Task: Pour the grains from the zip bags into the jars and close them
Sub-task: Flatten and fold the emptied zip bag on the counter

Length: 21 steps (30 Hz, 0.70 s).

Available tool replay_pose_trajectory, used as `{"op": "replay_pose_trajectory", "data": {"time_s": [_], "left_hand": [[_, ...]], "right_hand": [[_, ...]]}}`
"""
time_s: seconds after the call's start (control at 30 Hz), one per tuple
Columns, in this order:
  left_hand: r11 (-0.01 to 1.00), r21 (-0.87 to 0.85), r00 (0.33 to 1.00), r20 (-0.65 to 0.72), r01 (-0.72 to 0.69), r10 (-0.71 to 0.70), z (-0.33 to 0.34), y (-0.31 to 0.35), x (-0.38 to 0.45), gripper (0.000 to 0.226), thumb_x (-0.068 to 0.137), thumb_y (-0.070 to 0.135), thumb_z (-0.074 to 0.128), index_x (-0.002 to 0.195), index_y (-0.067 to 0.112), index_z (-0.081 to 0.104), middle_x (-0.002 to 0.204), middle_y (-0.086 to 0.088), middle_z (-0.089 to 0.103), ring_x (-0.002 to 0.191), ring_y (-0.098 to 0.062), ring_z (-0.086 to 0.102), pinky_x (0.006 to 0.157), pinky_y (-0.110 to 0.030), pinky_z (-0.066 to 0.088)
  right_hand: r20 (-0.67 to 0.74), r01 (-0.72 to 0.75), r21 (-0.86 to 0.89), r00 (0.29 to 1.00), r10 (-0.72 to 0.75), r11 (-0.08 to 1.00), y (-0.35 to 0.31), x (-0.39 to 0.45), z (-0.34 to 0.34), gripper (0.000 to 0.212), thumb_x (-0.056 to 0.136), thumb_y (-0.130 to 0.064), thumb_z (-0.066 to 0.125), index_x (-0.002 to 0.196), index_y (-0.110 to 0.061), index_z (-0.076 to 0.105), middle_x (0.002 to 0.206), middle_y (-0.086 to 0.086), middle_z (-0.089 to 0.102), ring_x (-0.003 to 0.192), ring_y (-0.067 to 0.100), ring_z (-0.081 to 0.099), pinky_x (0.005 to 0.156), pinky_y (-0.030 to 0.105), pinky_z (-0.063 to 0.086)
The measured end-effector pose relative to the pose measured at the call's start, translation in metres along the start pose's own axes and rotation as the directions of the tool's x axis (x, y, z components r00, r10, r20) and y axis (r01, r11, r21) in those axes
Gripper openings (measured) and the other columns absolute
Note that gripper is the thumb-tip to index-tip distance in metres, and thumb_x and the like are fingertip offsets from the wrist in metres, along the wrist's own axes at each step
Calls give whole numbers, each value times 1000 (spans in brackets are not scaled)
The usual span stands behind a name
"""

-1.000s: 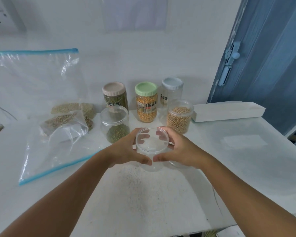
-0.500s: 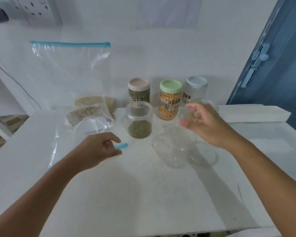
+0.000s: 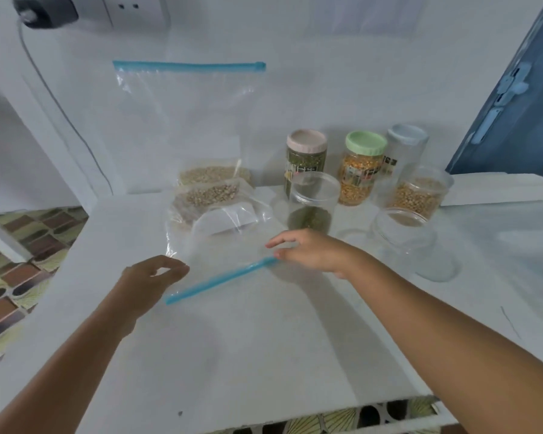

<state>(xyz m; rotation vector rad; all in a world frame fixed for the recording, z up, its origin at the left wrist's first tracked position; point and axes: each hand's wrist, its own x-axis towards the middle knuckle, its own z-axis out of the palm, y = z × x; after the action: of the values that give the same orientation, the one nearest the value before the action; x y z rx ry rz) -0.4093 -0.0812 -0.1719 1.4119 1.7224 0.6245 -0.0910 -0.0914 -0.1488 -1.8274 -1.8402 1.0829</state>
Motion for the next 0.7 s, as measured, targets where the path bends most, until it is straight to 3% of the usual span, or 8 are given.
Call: {"op": "replay_pose_trajectory", "data": {"time_s": [0.07,0.17,0.23,0.37,0.47,0.57,0.63,0.7], "left_hand": [[993,-112,997,73,44,-35,-1,4,0,8,95,32,74,94,26,80,95,-2,69,86,-22,59,71,-29,45],[979,-193,995,85,71,-55,-3,3,3,7,94,25,76,95,19,80,87,-2,66,81,-20,55,67,-28,44],[948,-314,995,93,60,-32,-7,0,2,6,94,17,74,98,18,80,92,-4,66,91,-22,58,77,-30,46],[780,-621,996,87,83,-36,-21,11,3,22,103,6,57,103,17,77,115,1,65,106,-21,61,97,-36,44],[615,-789,997,41,-8,65,-38,31,4,31,97,6,53,94,15,84,103,-4,59,90,-12,60,95,-28,43],[378,-923,975,22,-65,223,-58,49,4,37,80,11,50,95,8,84,88,-6,63,81,-14,60,95,-27,46],[397,-907,951,-11,-139,309,-67,56,6,47,86,-1,39,100,9,83,93,-5,69,88,-16,66,96,-26,51],[518,-812,930,-82,-270,358,-69,60,10,51,95,-15,36,100,14,78,94,-1,68,90,-12,68,97,-23,55]], "right_hand": [[-12,-52,54,999,53,997,0,5,9,28,100,-37,66,128,-38,71,133,-14,58,120,8,54,97,24,42],[-62,-91,127,993,100,988,4,10,18,19,101,-30,66,118,-32,75,104,-14,58,96,5,54,81,22,42],[-99,-103,198,987,124,975,5,11,22,14,101,-24,67,108,-28,78,97,-7,62,90,7,57,74,21,42],[-118,-65,365,986,115,929,0,7,12,15,99,-13,68,102,-20,81,102,-1,74,91,11,65,75,16,52],[-115,-2,628,989,96,779,-13,0,-6,17,98,-9,68,95,-14,84,98,1,76,86,13,67,82,23,57],[-98,76,836,995,10,543,-31,-6,-33,35,102,-12,50,92,-11,84,94,6,75,84,17,69,89,32,54],[-139,150,886,989,-57,439,-42,-9,-48,41,99,-6,38,101,-9,80,94,8,76,89,18,70,92,32,51],[-210,234,850,972,-104,472,-49,-10,-57,41,98,8,41,108,-11,76,97,6,77,93,16,71,93,31,53]]}}
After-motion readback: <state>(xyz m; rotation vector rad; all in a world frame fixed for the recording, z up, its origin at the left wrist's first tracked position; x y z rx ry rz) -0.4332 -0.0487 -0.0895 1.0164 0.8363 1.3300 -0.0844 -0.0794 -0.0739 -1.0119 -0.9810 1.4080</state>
